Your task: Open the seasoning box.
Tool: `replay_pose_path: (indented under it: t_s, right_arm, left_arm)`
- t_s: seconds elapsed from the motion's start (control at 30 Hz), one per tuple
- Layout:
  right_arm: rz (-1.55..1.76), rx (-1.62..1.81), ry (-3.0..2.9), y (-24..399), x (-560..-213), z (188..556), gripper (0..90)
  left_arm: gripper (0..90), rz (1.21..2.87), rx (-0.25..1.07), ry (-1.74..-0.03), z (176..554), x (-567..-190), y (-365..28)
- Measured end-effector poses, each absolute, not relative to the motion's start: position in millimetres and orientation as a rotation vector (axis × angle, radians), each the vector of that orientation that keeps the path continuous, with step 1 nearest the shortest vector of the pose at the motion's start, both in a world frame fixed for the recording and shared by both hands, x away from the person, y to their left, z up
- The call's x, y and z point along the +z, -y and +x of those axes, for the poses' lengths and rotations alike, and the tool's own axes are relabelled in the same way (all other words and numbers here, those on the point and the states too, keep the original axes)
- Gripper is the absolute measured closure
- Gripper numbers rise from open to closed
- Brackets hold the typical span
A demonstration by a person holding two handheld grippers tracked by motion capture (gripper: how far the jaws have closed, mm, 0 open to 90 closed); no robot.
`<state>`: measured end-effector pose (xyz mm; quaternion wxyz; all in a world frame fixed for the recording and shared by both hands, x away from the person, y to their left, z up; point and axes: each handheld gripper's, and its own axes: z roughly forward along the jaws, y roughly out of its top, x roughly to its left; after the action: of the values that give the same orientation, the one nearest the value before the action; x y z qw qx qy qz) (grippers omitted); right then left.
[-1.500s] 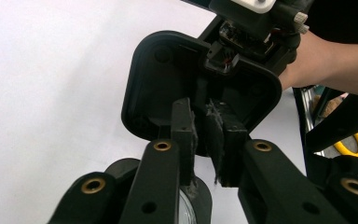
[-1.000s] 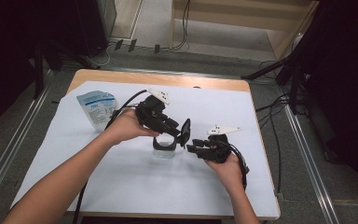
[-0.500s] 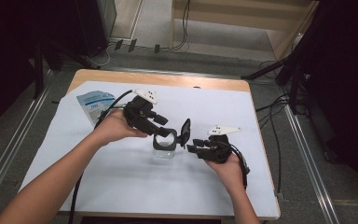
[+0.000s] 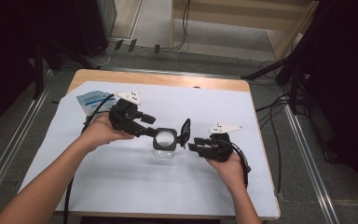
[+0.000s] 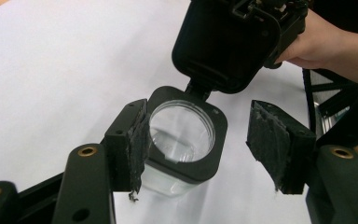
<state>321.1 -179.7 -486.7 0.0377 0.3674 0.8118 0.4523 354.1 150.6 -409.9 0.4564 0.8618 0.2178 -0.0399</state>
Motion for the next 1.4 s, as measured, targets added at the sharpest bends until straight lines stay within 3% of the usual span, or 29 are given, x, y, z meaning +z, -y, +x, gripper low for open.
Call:
replay_pose_path:
  t_s: [0.5,0.8,1.4]
  right_arm:
    - [1.131,1.35,-2.492,181,-483,312,60.6]
    - [1.093,1.338,-2.477,182,-482,302,52.9]
    - [1.094,1.34,-2.504,181,-485,311,53.8]
  left_arm:
    - [41.0,2.149,-0.016,-0.56,345,-427,-185]
    - [38.9,2.115,-0.007,-0.627,340,-434,-206]
    - [40.0,2.134,0.05,-0.733,334,-446,-240]
